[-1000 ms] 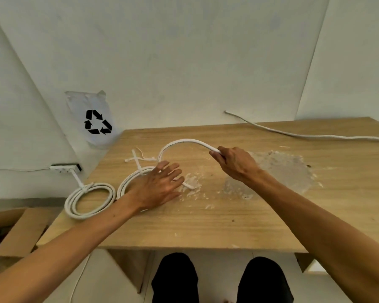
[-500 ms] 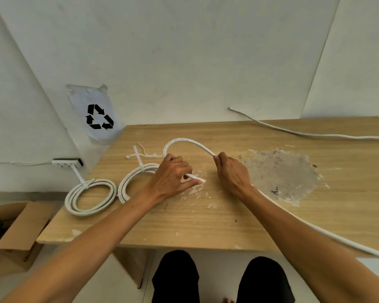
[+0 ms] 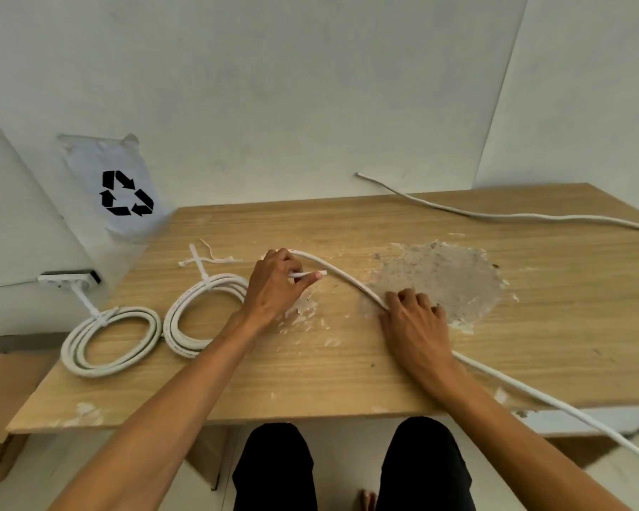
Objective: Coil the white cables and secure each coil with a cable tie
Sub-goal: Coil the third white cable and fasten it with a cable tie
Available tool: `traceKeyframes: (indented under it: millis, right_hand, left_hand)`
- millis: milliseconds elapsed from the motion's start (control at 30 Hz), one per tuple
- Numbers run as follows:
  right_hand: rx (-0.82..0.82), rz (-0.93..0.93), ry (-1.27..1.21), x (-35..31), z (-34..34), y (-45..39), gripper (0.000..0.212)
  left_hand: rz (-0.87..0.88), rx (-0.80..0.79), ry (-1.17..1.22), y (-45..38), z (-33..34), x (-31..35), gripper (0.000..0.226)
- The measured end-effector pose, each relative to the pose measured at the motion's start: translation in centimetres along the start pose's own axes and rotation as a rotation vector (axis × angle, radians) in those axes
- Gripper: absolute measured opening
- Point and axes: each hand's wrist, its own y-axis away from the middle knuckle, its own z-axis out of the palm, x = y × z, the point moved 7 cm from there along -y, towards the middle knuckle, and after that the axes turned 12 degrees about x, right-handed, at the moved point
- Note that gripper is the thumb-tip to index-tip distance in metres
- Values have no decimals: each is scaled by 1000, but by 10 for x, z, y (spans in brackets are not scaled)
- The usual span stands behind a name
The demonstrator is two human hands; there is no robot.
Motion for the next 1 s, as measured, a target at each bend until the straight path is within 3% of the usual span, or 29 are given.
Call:
traceKeyframes:
  millis: [100, 233, 400, 667, 767, 1000]
  right_hand:
    - [17, 61, 57, 36, -16, 16, 23]
    - [-39, 15, -39, 49, -34, 0, 10]
    - [-75, -276, 212, 34, -61, -62, 16]
    - [-38, -662, 427, 21, -49, -126, 25]
    - [-7, -644, 369, 26, -26, -144, 27]
    - [1, -406, 131, 45, 26, -158, 23]
  left_hand:
    - [-24, -147, -21, 11, 28, -5, 47]
    - [-78, -359, 26, 19, 54, 3, 70]
    - [-67, -511, -100, 15, 64, 4, 73]
    - [-137, -522, -207, 9, 79, -8, 91]
    - [-186, -509, -233, 6, 82, -8, 96]
    - [-204, -490, -246, 3, 86, -11, 88]
